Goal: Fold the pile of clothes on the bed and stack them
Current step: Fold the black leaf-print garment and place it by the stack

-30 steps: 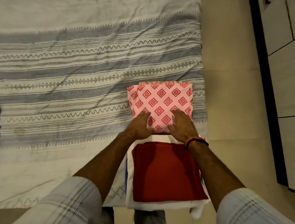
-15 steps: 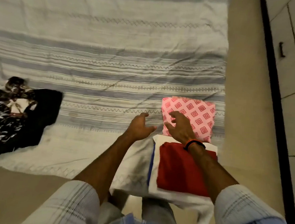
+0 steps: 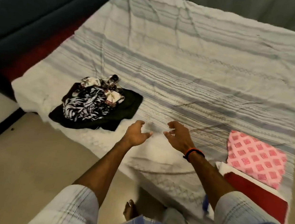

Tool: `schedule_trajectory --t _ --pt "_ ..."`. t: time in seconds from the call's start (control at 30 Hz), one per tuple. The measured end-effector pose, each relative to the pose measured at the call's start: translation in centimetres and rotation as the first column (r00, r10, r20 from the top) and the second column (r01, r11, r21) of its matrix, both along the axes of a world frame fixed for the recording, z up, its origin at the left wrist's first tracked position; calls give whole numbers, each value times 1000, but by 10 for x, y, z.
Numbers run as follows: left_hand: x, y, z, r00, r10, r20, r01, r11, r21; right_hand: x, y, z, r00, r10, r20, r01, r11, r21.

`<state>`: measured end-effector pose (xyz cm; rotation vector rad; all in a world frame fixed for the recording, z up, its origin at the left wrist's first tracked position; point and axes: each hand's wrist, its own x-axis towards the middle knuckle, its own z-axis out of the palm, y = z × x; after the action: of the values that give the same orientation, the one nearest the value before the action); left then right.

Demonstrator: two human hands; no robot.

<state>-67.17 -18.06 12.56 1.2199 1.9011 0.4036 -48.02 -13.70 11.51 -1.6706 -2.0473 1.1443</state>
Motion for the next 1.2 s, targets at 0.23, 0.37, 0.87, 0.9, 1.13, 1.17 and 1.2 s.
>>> schedule_trajectory --t 0.23,0.37,0.87,0.9,1.13,1.17,1.2 --pt "-113 -12 -1 979 204 14 -203 977 -59 -118 16 -4 992 125 7 -125 992 -31" --pt "-163 0 -13 951 308 14 -305 947 -105 -169 46 -20 983 183 -6 -183 979 -87" --pt "-282 79 -69 860 505 66 -481 849 -219 -313 143 -72 938 339 66 -312 914 -259" --pt "-292 87 -77 861 503 71 -477 849 -228 -323 150 -79 934 348 85 -316 911 -264" --pt "-339 124 -123 872 488 39 -460 843 -279 -379 177 -120 912 376 162 -309 892 -330" --pt "-344 128 -134 877 480 15 -457 843 -285 -387 178 -128 907 387 167 -311 882 -353" --pt "-343 131 -132 888 459 -38 -452 853 -261 -390 179 -125 910 387 152 -315 881 -354"
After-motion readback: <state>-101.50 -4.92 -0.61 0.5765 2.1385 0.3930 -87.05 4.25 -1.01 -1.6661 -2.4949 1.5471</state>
